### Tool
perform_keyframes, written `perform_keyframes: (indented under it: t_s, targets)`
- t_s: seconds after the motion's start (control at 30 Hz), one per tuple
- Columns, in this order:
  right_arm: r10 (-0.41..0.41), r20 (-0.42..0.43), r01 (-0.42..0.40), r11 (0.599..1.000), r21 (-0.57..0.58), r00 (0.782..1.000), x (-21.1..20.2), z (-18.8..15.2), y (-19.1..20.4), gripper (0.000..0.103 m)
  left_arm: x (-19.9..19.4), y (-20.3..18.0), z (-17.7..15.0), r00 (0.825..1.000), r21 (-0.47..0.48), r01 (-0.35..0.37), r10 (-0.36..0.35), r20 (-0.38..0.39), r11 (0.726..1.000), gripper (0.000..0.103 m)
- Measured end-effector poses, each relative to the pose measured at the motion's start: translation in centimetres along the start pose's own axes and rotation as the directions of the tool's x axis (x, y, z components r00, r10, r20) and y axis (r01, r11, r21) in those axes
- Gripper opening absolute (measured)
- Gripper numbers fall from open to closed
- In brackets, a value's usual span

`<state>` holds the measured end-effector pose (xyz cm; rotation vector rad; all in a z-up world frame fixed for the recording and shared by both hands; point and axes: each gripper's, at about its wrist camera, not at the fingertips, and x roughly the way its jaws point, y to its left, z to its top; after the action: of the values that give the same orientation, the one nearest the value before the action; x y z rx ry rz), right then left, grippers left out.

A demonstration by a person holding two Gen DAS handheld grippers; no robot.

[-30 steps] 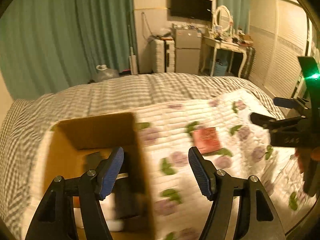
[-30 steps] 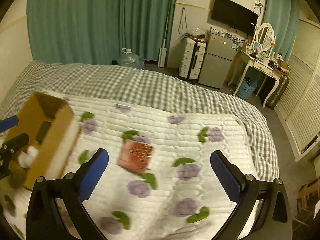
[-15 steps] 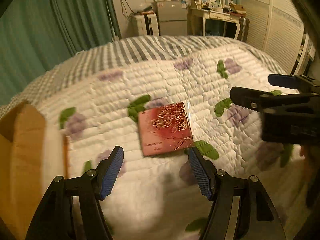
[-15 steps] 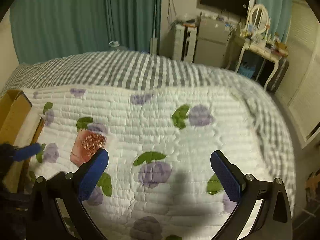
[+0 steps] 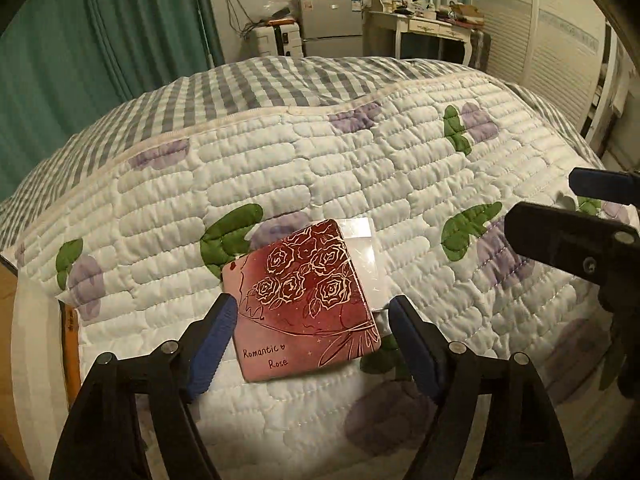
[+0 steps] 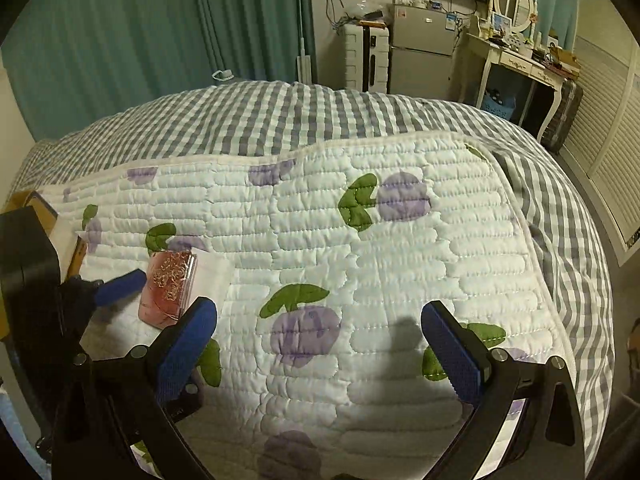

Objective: Organize rigid objects
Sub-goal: 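Reach the left tool down and grasp the pink rose-patterned card case, then lift the card case with the left tool while the right tool grasps the white plug charger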

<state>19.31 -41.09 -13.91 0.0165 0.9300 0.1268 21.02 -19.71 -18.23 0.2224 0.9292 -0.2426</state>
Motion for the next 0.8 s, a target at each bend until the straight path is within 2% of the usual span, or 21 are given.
perform_keyframes:
  t_s: [0.1,0.2,0.3,0.47,0.67,0.8]
  targets:
    - [-0.011,-0.007,0.011,1.000,-0.008,1.000,0.2,-0.1,0.2,0.103,-0.2,0.7,-0.1,1.000,-0.018,0.025,-0.025,-0.010,1.000,0.081]
    - [-0.019,-0.011,0.018,1.000,-0.014,1.000,0.3,-0.1,0.4,0.103,0.0,2.6,-0.8,0.995,-0.109,0.058,-0.066,-0.076,0.992,0.081]
    - [-0.024,-0.015,0.024,0.999,-0.021,1.000,0.4,-0.2,0.5,0.103,0.0,3.4,-1.1,0.993,-0.140,0.088,-0.099,-0.070,0.986,0.081]
    - [-0.033,-0.024,0.032,0.999,-0.036,0.999,0.7,-0.3,0.9,0.103,0.7,2.5,-0.4,0.993,-0.084,0.076,-0.083,-0.078,0.994,0.080]
    - [-0.029,-0.026,0.028,0.999,-0.041,0.999,0.8,-0.4,0.9,0.103,-0.1,2.5,-1.0,0.996,-0.051,0.078,-0.080,-0.043,0.996,0.075]
    - [-0.018,-0.004,0.018,0.998,-0.064,1.000,0.3,-0.4,1.4,0.103,-2.1,3.2,-2.1,1.000,-0.083,0.019,-0.020,-0.010,0.996,0.075]
